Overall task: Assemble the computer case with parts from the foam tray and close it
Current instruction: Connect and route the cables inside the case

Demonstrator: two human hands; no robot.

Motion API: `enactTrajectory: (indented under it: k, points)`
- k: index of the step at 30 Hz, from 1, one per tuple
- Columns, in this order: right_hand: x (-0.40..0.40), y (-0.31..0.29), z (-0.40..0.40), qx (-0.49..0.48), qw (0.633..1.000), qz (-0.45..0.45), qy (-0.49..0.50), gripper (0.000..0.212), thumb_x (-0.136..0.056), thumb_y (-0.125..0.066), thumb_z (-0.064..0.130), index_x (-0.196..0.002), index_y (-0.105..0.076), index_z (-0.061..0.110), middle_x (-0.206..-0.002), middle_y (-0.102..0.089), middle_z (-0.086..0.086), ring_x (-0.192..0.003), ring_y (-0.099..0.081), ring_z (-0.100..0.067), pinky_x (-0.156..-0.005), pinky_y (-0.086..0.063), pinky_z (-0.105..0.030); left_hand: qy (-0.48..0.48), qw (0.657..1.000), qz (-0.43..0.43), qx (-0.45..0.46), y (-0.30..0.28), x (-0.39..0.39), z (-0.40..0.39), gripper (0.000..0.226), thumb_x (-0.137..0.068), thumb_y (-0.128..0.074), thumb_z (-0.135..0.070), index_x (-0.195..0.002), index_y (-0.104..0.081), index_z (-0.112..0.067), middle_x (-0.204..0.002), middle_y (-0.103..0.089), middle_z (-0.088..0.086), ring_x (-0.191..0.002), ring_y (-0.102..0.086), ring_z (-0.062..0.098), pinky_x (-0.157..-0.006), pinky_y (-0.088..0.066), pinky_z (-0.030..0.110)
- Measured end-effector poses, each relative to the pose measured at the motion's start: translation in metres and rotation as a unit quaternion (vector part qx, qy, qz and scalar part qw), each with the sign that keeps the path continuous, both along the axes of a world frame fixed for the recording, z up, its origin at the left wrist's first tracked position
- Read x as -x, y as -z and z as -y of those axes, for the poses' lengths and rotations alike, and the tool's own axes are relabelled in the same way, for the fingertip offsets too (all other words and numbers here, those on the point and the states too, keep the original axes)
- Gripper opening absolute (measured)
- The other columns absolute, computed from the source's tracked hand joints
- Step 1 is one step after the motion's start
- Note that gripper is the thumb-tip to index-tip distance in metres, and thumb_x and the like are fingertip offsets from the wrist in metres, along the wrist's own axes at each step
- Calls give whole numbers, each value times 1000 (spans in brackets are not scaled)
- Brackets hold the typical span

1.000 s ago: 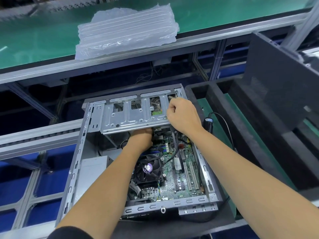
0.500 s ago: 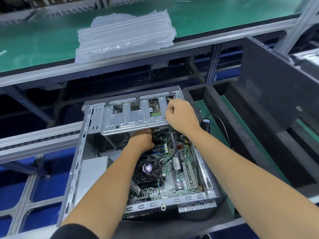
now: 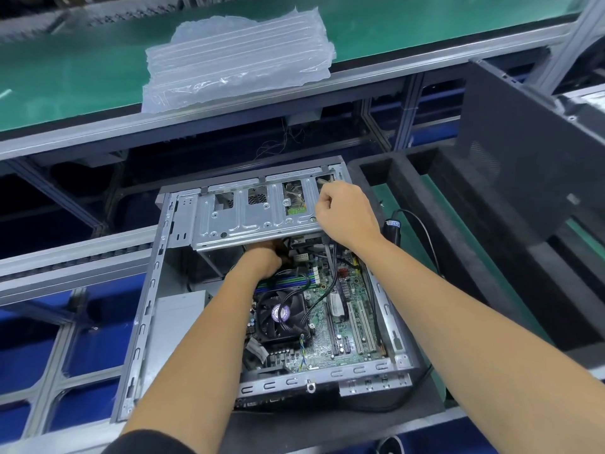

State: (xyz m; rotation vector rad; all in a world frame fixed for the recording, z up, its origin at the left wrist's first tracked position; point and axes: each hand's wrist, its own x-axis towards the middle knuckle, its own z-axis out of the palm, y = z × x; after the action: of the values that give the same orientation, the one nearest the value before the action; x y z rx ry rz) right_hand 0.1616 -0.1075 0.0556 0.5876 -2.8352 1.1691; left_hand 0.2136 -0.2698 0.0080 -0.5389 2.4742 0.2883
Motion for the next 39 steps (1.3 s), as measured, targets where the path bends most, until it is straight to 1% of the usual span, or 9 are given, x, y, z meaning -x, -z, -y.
enactTrajectory:
  k: [4, 8, 14, 16, 22, 25, 27, 34, 39]
  points:
    - [0, 0, -1, -5, 1000, 0, -1, 24, -85, -46, 8, -63, -44, 16, -76, -57, -4, -71, -54, -25, -54, -39, -31, 2, 1000, -12, 7, 0, -1, 2, 35, -99, -39, -19, -124, -55, -2, -121, -57, 15, -96, -52, 28, -83, -42, 31]
    - [0, -1, 0, -9, 1000, 1, -2, 25, -86, -47, 9, -63, -44, 16, -78, -59, -6, -73, -56, -26, -60, -46, -36, 22, 998, -54, -3, 4, -1, 1, 37, -94, -45, -12, -130, -53, -15, -116, -59, 13, -87, -52, 27, -75, -43, 31]
    - [1, -1, 0, -16, 1000, 7, -4, 26, -87, -47, 9, -63, -42, 17, -78, -58, -5, -71, -53, -24, -59, -42, -33, 61, 994, -92, 12, 7, -3, 0, 28, -90, -50, -15, -117, -57, -12, -81, -51, 4, -75, -49, 25, -66, -41, 29]
    - [1, -1, 0, -16, 1000, 9, -6, 27, -87, -47, 9, -62, -41, 18, -77, -58, -6, -70, -53, -24, -58, -41, -33, 63, 994, -90, 14, 6, -3, -1, 25, -90, -51, -16, -114, -57, -12, -76, -47, 1, -74, -49, 25, -65, -41, 30]
    - [1, -1, 0, -12, 1000, 11, -6, 28, -87, -47, 9, -62, -39, 18, -71, -52, -2, -64, -46, -20, -51, -30, -29, 68, 994, -78, 28, 8, 0, -1, 27, -90, -50, -14, -116, -55, -11, -82, -52, 3, -74, -51, 23, -66, -42, 30]
    - [0, -2, 0, -16, 1000, 9, -8, 27, -88, -46, 10, -62, -40, 18, -72, -49, 1, -64, -45, -18, -52, -29, -30, 98, 990, -84, 56, 9, 2, -3, 37, -89, -52, -11, -125, -51, -9, -119, -58, 13, -100, -57, 30, -78, -45, 32]
    - [1, -2, -1, -22, 1000, 7, -8, 27, -89, -46, 10, -63, -41, 17, -74, -50, 0, -65, -45, -18, -54, -30, -30, 104, 988, -86, 69, 10, 3, -3, 39, -90, -53, -11, -128, -50, -8, -129, -55, 14, -108, -56, 31, -83, -45, 32]
    - [1, -1, 1, -24, 1000, 5, -12, 29, -89, -46, 11, -62, -39, 17, -74, -47, 1, -66, -45, -20, -53, -28, -30, 95, 989, -83, 73, 12, 3, -3, 45, -91, -51, -11, -135, -43, -9, -135, -50, 15, -112, -55, 32, -87, -46, 34]
    - [1, -2, 0, -21, 1000, 11, -11, 29, -90, -46, 11, -62, -39, 17, -73, -47, 1, -65, -46, -19, -53, -30, -30, 85, 989, -90, 76, 13, 2, 2, 42, -89, -52, -12, -131, -47, -12, -129, -54, 13, -107, -56, 33, -86, -50, 36]
